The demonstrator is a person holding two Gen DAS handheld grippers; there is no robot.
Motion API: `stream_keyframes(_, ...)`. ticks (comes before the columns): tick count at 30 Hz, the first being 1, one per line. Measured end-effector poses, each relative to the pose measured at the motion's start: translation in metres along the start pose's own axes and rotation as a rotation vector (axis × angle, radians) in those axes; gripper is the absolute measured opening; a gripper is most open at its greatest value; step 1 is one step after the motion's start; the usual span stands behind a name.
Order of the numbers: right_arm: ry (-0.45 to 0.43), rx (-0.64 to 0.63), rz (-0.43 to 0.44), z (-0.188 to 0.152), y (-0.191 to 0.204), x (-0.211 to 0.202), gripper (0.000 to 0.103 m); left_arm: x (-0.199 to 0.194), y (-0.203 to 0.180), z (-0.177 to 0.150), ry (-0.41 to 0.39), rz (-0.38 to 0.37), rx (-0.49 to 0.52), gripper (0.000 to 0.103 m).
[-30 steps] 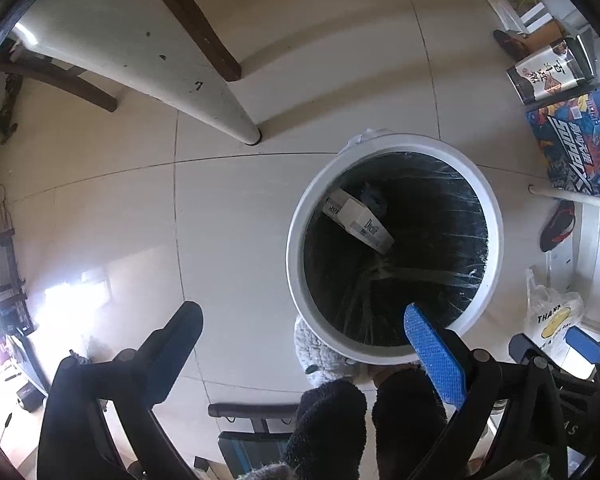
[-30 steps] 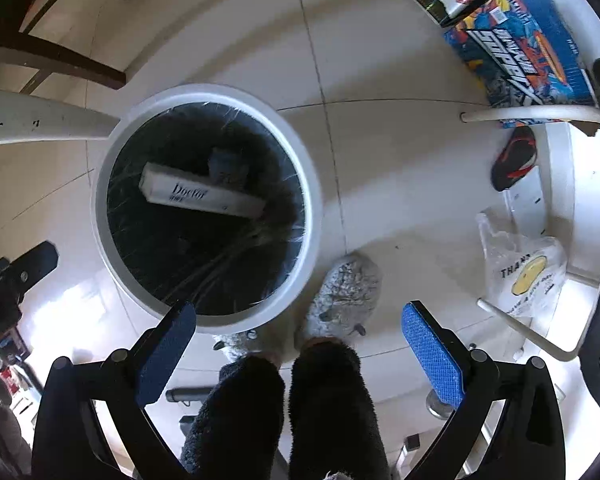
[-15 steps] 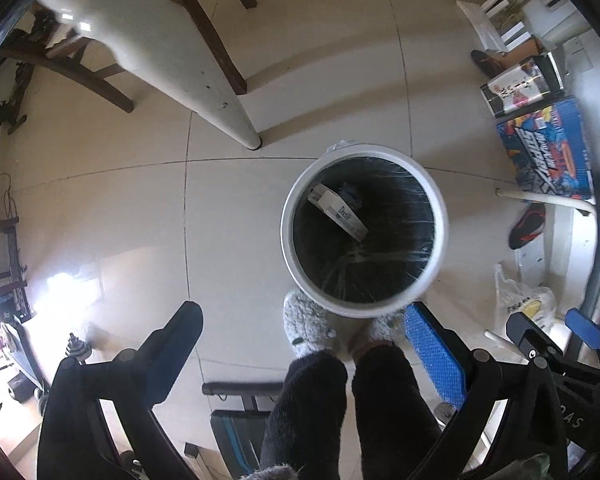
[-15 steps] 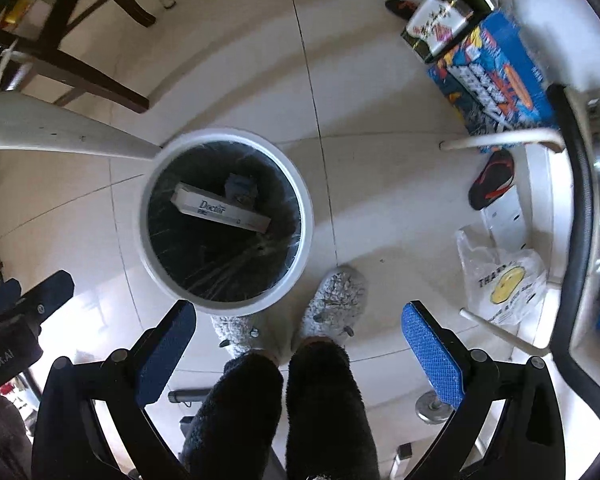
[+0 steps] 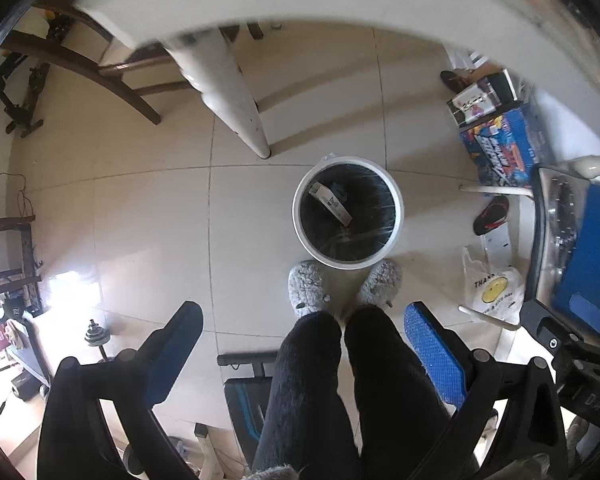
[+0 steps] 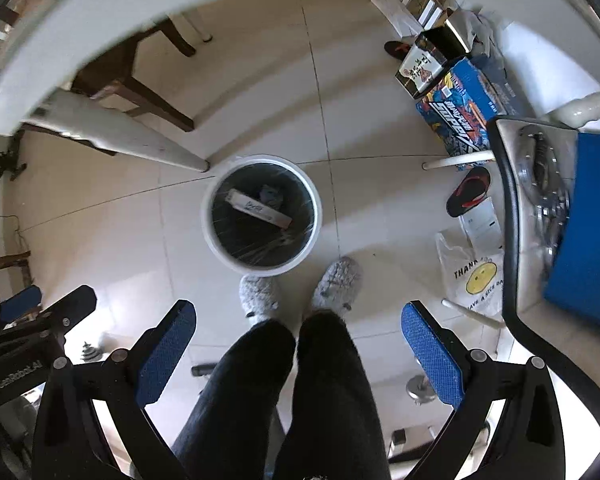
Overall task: Collect trash
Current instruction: 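Move both open tools back over the table, then grasp the white-and-red milk carton with the left tool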
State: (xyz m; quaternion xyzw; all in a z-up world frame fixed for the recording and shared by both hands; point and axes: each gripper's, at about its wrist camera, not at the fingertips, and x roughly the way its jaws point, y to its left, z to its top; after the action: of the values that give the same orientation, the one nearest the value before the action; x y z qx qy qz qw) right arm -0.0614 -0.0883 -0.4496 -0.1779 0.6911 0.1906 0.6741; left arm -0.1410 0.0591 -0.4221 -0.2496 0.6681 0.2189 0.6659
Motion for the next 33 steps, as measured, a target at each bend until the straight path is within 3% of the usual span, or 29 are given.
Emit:
stream_keyframes(6, -0.048, 0.018, 0.067, -0.007, 0.008, -0.079, 0.103, -0.068, 0.002, 0.006, -0.091, 0.019, 0.008, 0.103)
stream_keyframes(10, -0.108, 0.082, 0.145, 0.010, 0.001, -0.130, 0.103, -0.115, -0.009, 0.032, -0.201, 0.033, 0.046, 0.103)
stream_keyframes(15, -0.210, 0.160, 0.179, 0.054, -0.023, -0.190, 0.103, -0.165, -0.035, 0.091, -0.316, 0.022, 0.075, 0.103)
stream_keyframes(21, -0.281, 0.242, 0.149, 0.131, -0.081, -0.233, 0.103, -0.194, -0.089, 0.177, -0.373, 0.008, 0.099, 0.103)
stream_keyframes(24, -0.274, 0.263, 0.117, 0.184, -0.116, -0.233, 0.103, -0.196, -0.126, 0.222, -0.398, 0.032, 0.193, 0.103)
stream_keyframes(27, -0.247, 0.283, 0.097, 0.241, -0.157, -0.219, 0.103, -0.187, -0.174, 0.273, -0.402, 0.086, 0.353, 0.102)
stream_keyframes(33, -0.166, 0.337, 0.086, 0.329, -0.229, -0.180, 0.103, -0.136, -0.281, 0.353, -0.257, 0.175, 0.748, 0.102)
